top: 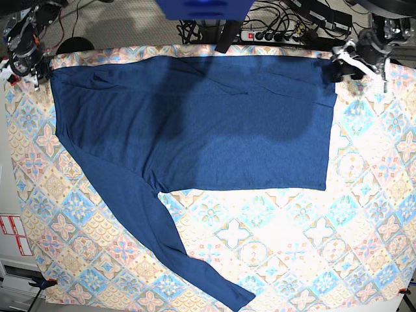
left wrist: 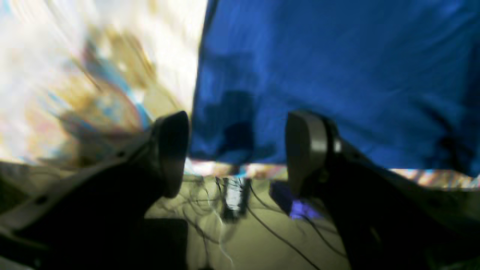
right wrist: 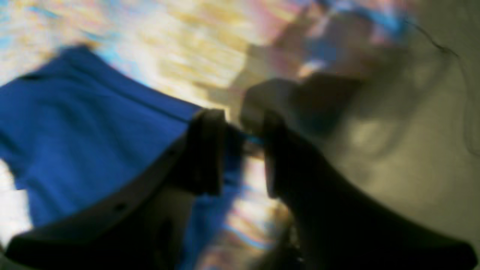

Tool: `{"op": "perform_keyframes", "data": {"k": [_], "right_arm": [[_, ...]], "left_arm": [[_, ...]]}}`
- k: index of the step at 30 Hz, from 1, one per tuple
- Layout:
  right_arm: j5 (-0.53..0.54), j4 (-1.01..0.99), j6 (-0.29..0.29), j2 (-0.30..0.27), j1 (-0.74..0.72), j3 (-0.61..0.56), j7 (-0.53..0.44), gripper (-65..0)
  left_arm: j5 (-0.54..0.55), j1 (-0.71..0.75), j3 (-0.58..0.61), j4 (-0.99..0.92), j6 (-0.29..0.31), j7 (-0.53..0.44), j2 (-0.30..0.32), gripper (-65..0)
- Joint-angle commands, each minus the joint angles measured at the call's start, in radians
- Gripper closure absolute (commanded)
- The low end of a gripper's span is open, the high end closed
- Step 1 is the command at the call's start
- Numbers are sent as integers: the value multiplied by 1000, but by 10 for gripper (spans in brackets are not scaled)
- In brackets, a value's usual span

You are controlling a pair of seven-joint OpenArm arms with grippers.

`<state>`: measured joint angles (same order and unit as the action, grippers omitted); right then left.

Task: Fold the T-shirt properly
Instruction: 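Release and regrasp the shirt's side edges midway along the body with both grippers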

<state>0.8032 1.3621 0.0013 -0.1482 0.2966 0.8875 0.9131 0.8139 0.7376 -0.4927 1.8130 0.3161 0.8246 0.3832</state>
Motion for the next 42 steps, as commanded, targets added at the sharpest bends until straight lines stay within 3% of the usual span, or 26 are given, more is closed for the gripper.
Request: {"op": "perform_keyframes", "data": {"k": [1,4,9,15,21,25,29,35,42], "right_arm": [[8,21,-5,-21,10,23,-13,-177],[8,23,-5,-23,2,35,-13,-177],[-14,63,-5,-34,-76,6,4,-203],[-34,99,-5,-67,-159,-210,7,-219],[-34,102,-5,-129,-230,-434,2,-218],[-34,96,-5,-173,-282,-572,2,-218],[-35,95,-5,-199,-330,-669,4,-218],[-35,96,-5,-198,-331,-687,7,-218],[-35,102,-5,-198,-327,-686,8,-218]], "left_arm": [[5,21,-21,37,4,-3,10,-394],[5,7,-77,66,4,-3,10,-394],[-6,-154,-93,43,2,0,15,-399],[-5,-450,-93,-129,2,198,12,-394],[-20,-662,-91,-289,1,201,13,-394],[-132,-803,-80,-414,1,200,6,-394],[-245,-909,65,-540,1,108,-2,-396],[-313,-1007,305,-720,1,-63,-2,-394],[-311,-1062,351,-915,-4,-190,-2,-394]]}}
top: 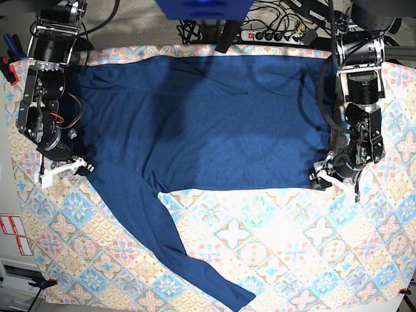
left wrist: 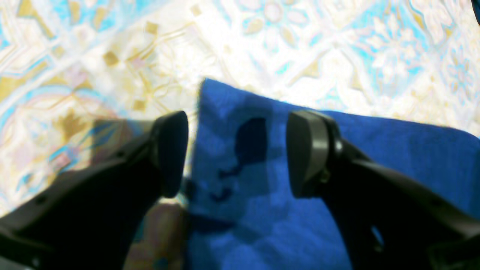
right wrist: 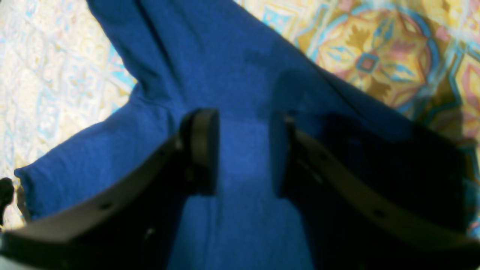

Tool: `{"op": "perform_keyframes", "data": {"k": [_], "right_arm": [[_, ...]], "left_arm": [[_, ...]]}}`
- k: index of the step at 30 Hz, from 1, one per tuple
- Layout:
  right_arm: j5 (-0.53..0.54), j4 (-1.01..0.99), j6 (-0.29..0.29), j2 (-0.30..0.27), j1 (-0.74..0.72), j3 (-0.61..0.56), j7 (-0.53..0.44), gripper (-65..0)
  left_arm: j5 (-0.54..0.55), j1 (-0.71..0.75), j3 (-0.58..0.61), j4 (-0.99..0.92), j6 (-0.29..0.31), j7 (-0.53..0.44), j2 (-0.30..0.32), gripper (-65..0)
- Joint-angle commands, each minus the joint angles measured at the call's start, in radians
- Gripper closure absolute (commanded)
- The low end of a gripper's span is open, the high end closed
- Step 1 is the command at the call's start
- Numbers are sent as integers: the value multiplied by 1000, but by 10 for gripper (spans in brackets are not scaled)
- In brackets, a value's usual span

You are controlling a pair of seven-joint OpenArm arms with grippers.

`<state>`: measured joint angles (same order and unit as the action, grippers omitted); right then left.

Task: Fold the T-shirt properly
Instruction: 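Release and regrasp the shirt's side edges midway along the body with both grippers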

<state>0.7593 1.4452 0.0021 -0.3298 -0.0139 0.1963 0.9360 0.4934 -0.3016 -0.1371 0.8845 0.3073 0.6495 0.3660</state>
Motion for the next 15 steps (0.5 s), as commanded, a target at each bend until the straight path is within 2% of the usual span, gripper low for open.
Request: {"op": "perform_keyframes", "data": {"k": [1,8,13,15], "right_arm": [[9,19,-6,-16,-16,7,-15,-218],[9,19,-6,-13,-16,5,-15,-218],[9,19,-6,-13,-16,5,-15,-218],[9,19,-6,-13,-16,5,-15,-218]], "left_arm": [[9,-23,-5,0,5,-35,15,-394],[8,-46,-2,-132,5,-104,12,-394],[4,-64,3,-178,10,-110,-34,-393],[4,-64,60,-178,11,-110,-48,-392]]}}
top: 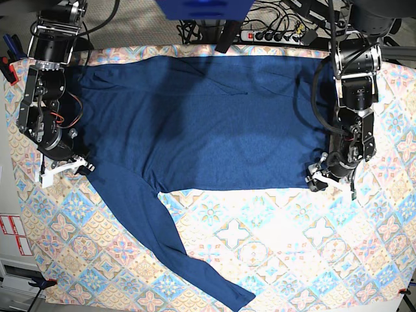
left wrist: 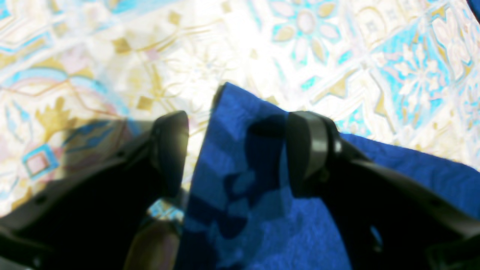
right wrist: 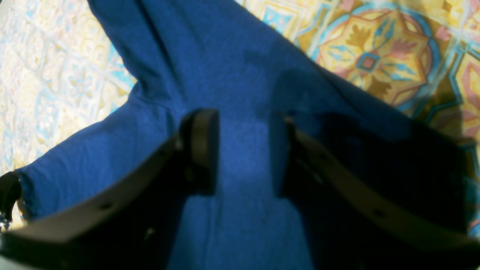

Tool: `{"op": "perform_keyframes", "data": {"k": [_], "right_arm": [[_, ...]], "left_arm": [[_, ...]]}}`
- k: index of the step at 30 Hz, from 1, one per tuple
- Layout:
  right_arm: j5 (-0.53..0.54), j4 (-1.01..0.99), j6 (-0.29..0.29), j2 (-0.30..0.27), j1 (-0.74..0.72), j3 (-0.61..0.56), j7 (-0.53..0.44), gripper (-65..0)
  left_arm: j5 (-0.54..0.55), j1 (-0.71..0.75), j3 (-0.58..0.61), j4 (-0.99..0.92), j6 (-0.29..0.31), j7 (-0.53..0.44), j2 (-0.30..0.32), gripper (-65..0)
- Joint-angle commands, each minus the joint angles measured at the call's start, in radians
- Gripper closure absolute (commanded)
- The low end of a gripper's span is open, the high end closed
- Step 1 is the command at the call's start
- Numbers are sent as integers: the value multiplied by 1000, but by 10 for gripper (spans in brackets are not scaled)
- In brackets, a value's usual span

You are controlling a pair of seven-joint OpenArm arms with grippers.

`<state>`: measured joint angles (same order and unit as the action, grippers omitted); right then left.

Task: Fold the T-shirt properly
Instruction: 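Release and regrasp the shirt's side edges midway along the body with both grippers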

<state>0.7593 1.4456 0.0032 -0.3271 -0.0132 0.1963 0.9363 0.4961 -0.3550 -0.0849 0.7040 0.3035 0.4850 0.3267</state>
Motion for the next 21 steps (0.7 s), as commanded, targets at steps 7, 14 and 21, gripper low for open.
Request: {"op": "perform_keyframes", "data": {"k": [7,14,21], "right_arm": [[9,19,-7,-16,-18,12,-16,-218],[9,13,-7,-17,-21,12,-20,-218],[-108,-27,-9,-59,-61,-59,-1,-235]], "left_arm": [[13,1,187,6,15,54,-10,-294],[13,78,185,204,13,54,4,0],[13,205,115,446,10,54,30,0]]}}
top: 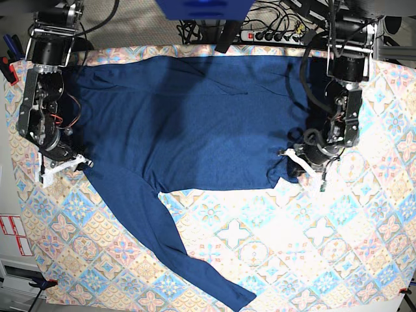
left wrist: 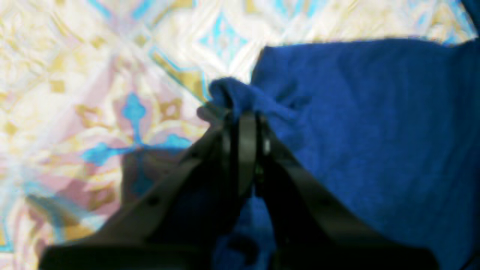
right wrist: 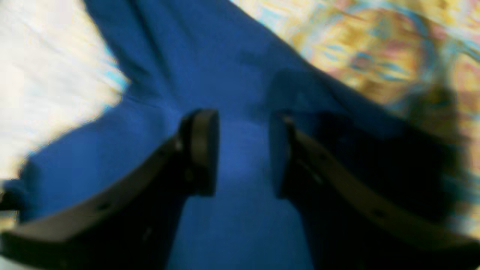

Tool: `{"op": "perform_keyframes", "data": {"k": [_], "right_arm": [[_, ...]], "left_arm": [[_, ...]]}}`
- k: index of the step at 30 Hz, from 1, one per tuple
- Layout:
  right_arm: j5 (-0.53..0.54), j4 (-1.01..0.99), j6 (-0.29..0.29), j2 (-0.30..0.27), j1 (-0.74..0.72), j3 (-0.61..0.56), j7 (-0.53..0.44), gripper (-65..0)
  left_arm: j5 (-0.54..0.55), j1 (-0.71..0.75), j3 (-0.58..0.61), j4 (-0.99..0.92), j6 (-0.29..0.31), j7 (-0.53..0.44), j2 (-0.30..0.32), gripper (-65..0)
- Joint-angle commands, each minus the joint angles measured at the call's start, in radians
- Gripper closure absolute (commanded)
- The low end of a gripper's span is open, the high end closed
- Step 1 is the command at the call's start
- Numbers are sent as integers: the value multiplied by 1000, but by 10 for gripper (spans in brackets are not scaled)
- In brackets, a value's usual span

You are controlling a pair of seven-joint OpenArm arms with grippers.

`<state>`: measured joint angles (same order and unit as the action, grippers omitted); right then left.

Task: Fold the T-shirt properly
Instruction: 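Release and regrasp the shirt's side edges midway along the body with both grippers, then fold the lower body half over onto the collar half with both grippers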

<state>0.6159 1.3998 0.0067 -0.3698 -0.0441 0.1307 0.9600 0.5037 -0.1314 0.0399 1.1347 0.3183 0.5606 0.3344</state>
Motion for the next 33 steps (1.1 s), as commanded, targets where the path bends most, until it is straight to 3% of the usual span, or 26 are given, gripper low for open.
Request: {"op": "perform_keyframes", "data": {"k": [1,5,9,16,20,22,33], "right_arm": [[-18,17,-12,-30,-49,-44,-16,-257],[-201,13,-12,-62,-106,-220,-19,-355],[-311,-43,-12,-57,-175,-297,-20,-367],[-314,-314,-21,-64,-297,-389,-172,-367],[-317,-448,-175,-64,-328,-389,-249,-367],[-317,-500,-218,-64,-328,-389,-290,-367],[-319,-661,-235,-64,-350,-392,-454,-367]], "left_arm": [[5,2,-44,43,-5,-21,22,0],[5,77,-119,146,-3,-21,19,0],[5,160,-151,252,-1,-21,22,0],[5,283,-157,425,-1,-21,22,0],[5,333,-197,471,-1,-21,22,0],[5,356,-220,500,-1,-21,19,0],[5,415,-228,562,-1,-21,19,0]]}}
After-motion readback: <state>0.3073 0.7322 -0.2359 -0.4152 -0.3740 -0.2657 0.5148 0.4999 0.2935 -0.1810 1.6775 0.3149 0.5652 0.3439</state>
